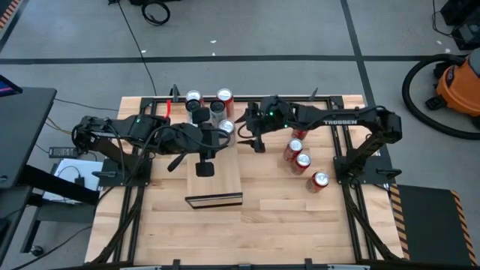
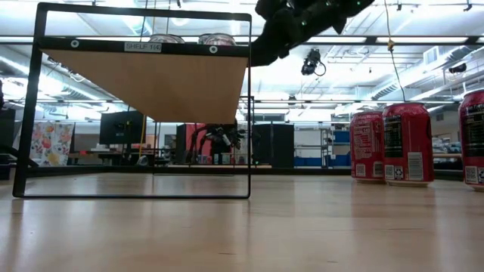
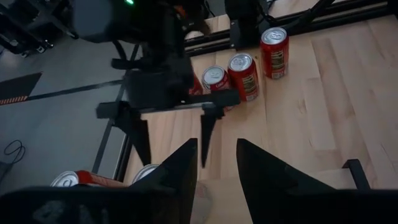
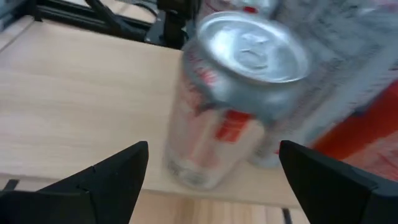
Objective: Place canned beverage on shelf
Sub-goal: Align the red and silver soda can with the other red and silver soda can on the shelf
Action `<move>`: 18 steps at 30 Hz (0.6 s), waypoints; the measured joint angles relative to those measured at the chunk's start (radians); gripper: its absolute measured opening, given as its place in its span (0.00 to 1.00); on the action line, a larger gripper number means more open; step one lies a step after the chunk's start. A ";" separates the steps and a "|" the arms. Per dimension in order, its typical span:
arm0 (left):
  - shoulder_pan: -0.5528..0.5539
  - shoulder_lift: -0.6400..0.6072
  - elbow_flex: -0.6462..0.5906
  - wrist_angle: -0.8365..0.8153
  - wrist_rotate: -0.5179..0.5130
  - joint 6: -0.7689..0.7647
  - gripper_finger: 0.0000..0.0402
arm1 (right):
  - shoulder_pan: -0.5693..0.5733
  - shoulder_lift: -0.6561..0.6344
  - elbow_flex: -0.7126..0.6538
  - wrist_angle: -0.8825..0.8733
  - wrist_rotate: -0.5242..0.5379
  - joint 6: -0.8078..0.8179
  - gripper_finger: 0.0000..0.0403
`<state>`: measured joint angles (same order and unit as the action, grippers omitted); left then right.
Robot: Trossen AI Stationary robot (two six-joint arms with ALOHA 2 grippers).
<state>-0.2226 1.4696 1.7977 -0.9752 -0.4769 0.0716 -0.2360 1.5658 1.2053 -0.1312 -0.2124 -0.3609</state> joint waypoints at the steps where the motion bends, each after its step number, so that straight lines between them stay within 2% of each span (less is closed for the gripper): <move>1: 0.000 0.000 0.000 0.000 0.000 0.000 0.30 | 0.004 0.000 -0.018 0.023 -0.010 0.000 0.92; 6: 0.001 0.000 0.000 -0.004 0.000 0.000 0.30 | 0.012 0.001 -0.057 0.059 -0.028 -0.002 0.92; 12: 0.001 0.000 0.000 -0.003 0.000 -0.001 0.30 | 0.008 0.001 -0.078 0.131 -0.127 -0.007 0.92; 18: 0.001 0.000 0.000 -0.003 0.000 -0.001 0.30 | -0.014 0.001 -0.078 0.162 -0.178 -0.009 0.92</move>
<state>-0.2218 1.4696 1.7977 -0.9783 -0.4770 0.0704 -0.2496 1.5669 1.1271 0.0303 -0.3907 -0.3703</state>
